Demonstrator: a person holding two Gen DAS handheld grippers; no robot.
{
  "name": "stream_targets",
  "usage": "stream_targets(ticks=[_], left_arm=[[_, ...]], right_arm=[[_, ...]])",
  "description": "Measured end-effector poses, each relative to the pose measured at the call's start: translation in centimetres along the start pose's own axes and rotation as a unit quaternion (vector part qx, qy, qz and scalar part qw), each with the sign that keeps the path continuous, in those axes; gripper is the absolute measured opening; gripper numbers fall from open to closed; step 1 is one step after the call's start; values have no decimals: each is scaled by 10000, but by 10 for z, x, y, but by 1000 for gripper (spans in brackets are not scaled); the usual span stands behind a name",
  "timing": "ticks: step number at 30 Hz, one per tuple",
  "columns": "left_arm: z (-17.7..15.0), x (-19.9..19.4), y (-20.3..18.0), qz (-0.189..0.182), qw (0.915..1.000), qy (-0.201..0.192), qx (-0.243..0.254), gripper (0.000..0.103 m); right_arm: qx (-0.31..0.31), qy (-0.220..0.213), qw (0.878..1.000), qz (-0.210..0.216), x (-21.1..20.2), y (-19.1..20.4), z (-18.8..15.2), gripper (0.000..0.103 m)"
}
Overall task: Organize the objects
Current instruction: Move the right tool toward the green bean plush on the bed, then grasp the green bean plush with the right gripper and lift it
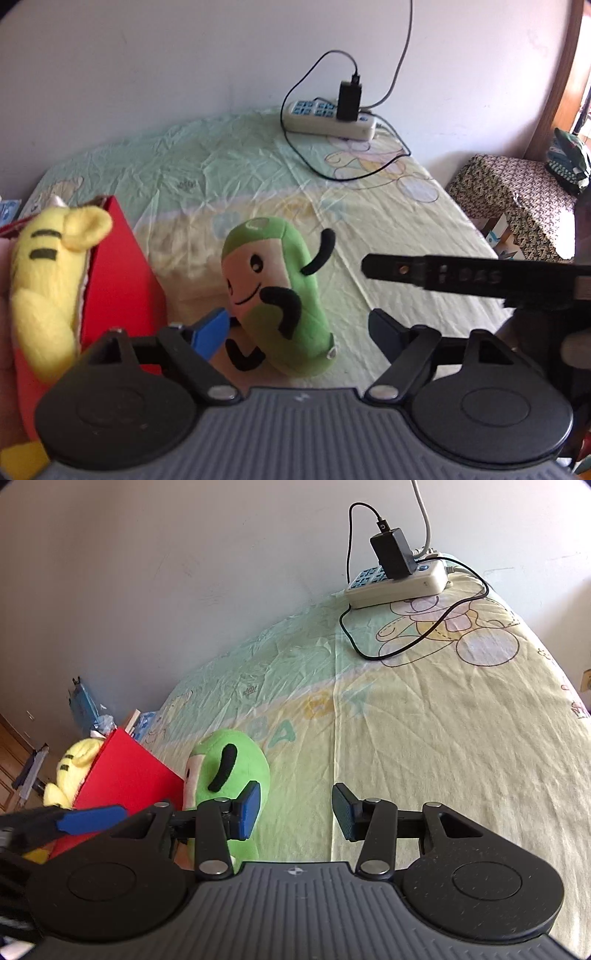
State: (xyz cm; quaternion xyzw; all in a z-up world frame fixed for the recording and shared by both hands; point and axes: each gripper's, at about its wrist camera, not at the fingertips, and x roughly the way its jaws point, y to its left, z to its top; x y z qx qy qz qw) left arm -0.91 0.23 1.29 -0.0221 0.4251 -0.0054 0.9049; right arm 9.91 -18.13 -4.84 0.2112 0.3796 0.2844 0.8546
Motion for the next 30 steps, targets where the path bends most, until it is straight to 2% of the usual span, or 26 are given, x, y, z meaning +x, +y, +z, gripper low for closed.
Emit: stream_targets(ticks=[4,7,11,13,18,24,30], left_arm=[[1,23,8,-13,9996,231,-145,77],[1,32,14,-2,9992,303,-251,82],[3,45,22,-44,9982,448,-390,81],[4,49,23,-99,9978,500,-416,80],[6,59,22,-166,9973,607,-385,68],[6,57,18,-144,9977,603,-262,65],[4,42,9,-218,9980,575,-119,64]], right_arm=[[296,112,9984,474,4,-1,5,48],[539,302,9950,779,14,-1,8,48],[850,629,9881,1116,34,1,9,50],[823,747,9876,1106,44,5,7,52],[898,955,9843,1179,63,3,4,55],[1125,1028,9787,1372,65,-6,3,51],[1147,1061,9769,1458,50,-5,2,49]])
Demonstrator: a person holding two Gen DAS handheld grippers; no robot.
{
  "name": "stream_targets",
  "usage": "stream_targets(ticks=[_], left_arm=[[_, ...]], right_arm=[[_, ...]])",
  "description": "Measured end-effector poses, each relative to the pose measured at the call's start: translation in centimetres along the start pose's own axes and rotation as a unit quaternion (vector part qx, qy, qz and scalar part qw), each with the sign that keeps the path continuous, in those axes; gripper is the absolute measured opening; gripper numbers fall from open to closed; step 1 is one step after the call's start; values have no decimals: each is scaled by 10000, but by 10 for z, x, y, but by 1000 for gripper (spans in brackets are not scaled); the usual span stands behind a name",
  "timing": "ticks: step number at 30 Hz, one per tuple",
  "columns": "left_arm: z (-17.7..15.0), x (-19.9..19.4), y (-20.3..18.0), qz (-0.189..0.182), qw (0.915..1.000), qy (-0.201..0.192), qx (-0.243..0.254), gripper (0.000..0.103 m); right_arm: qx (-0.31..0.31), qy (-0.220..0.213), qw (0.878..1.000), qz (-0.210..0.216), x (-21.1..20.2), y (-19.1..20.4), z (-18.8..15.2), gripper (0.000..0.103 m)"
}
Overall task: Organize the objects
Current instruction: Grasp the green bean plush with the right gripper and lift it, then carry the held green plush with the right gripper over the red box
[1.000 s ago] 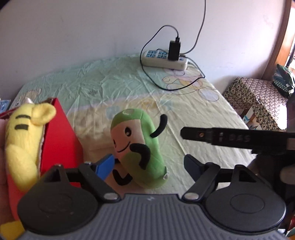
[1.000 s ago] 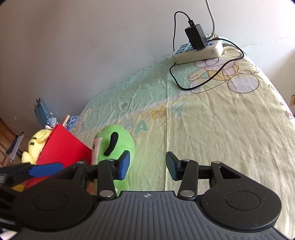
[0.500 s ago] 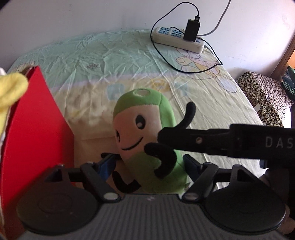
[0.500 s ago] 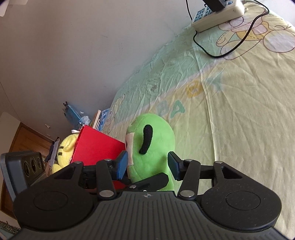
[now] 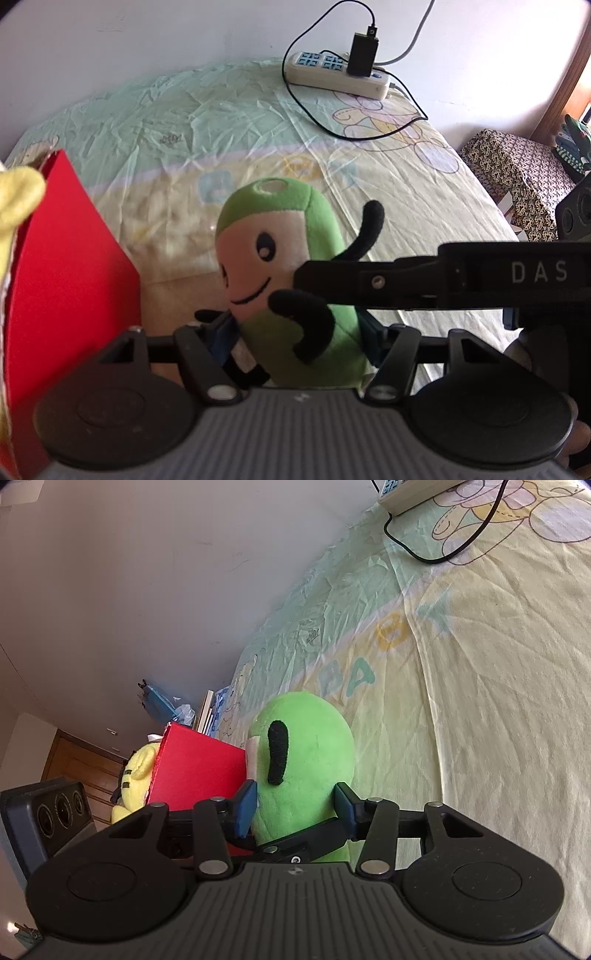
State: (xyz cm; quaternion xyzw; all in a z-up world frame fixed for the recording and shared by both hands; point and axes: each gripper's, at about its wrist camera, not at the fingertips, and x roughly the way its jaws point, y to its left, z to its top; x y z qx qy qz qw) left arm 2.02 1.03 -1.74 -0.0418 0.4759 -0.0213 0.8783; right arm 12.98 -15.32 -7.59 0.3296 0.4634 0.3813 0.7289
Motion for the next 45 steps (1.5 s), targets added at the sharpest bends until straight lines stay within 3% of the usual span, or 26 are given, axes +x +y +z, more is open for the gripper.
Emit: stream_targets(ticks=[22,37,45], left_arm=[[-61,-86,-35,-115,9968,-397,683,64],[-99,-149,-5,-247,9947,-867,501,64],[-106,-194,29,-432,9876,-1360,654,64]], right_arm=[[-342,223,9991,148,-61,45,-61,49],[-1076,611,9916,379,-49,99,-95,48],[-1287,320,9901,459,-40,143,-106,48]])
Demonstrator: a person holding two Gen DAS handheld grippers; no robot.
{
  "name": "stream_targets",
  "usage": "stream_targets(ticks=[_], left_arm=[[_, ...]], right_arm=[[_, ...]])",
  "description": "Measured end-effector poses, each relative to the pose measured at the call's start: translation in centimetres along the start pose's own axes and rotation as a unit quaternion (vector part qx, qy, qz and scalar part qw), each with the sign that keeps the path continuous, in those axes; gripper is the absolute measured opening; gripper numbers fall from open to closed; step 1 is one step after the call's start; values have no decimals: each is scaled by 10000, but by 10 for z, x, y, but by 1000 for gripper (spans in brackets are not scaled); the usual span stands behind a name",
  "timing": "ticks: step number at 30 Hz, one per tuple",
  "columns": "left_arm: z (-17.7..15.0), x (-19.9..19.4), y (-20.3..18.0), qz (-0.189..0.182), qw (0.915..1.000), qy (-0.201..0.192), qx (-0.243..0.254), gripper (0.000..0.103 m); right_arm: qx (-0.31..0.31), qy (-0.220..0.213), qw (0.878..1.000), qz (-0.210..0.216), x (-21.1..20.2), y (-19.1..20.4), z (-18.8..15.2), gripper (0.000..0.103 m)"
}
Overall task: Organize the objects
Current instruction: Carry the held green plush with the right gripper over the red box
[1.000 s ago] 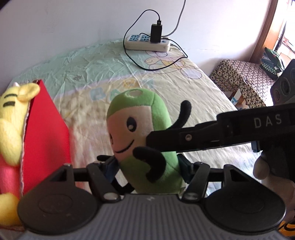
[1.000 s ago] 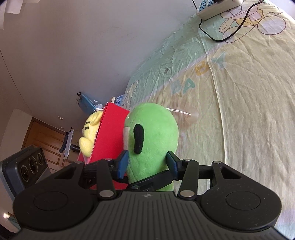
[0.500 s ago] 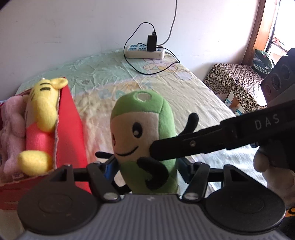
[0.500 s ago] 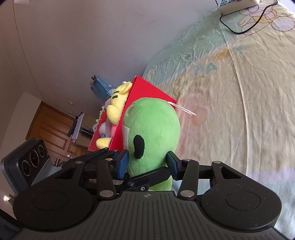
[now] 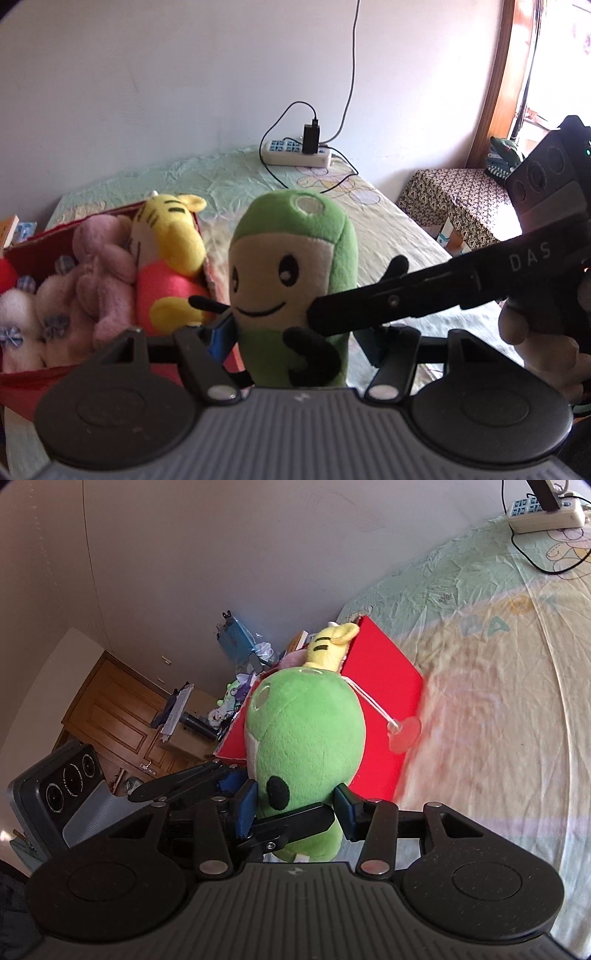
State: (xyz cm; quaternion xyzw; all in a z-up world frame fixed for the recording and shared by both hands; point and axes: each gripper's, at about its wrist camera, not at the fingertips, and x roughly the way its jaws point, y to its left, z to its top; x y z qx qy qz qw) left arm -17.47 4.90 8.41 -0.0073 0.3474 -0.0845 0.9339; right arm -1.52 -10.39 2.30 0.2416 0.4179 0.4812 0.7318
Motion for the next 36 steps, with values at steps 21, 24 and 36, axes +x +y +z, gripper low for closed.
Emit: stream_targets(ticks=[21,24,36], left_arm=[[-3,-68,173,532,9963,-632,-233,64],[-2,-61,192,599,9960,-587,-296,64],[-19,-17,241,654,9962,15,-583,63]], right_arm=[[-685,-469,9961,299,145,92,29,48],[-675,-453,9964,240,162,95,34,48],[-417,-78,9980,-461,211,84,36,48]])
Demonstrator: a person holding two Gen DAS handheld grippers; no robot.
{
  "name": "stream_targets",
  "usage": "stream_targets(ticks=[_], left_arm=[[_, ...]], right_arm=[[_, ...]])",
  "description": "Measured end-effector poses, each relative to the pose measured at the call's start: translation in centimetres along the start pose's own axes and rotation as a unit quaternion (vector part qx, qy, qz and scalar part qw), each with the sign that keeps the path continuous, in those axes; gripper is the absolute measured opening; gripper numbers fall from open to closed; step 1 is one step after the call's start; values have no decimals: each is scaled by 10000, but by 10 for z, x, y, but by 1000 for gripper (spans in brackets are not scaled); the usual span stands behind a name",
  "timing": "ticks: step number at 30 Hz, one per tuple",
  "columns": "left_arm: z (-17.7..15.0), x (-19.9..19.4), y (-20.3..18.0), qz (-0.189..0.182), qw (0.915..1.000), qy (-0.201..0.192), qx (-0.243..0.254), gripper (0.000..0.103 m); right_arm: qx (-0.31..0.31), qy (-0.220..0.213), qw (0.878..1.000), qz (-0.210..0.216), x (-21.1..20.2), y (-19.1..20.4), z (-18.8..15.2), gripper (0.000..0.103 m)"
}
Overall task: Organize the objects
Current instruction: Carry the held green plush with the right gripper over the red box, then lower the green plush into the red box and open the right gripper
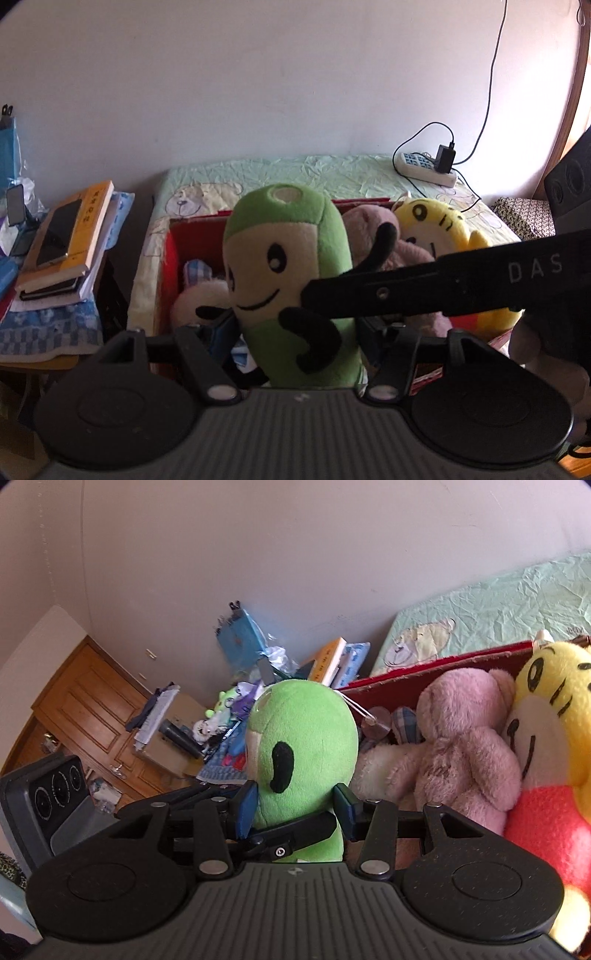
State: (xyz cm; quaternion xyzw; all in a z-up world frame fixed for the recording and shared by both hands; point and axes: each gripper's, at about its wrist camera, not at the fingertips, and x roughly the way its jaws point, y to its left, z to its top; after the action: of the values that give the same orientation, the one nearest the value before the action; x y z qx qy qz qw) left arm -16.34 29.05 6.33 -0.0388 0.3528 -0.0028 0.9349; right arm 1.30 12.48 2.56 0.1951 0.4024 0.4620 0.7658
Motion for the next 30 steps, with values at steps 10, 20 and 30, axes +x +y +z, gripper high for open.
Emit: stream_targets(ticks=[10,20,30], left_arm=[[-6,24,14,18,9995,308,-44,63],[-6,25,15,-8,9995,322,-13,74],[-4,-8,-1,106,9995,-62,288,83]], right_arm=[[295,495,9975,-409,21,-7,-1,47],[224,539,9977,-352,22,-4,-2,55],[220,-51,9982,-563,-6,1,-3,56]])
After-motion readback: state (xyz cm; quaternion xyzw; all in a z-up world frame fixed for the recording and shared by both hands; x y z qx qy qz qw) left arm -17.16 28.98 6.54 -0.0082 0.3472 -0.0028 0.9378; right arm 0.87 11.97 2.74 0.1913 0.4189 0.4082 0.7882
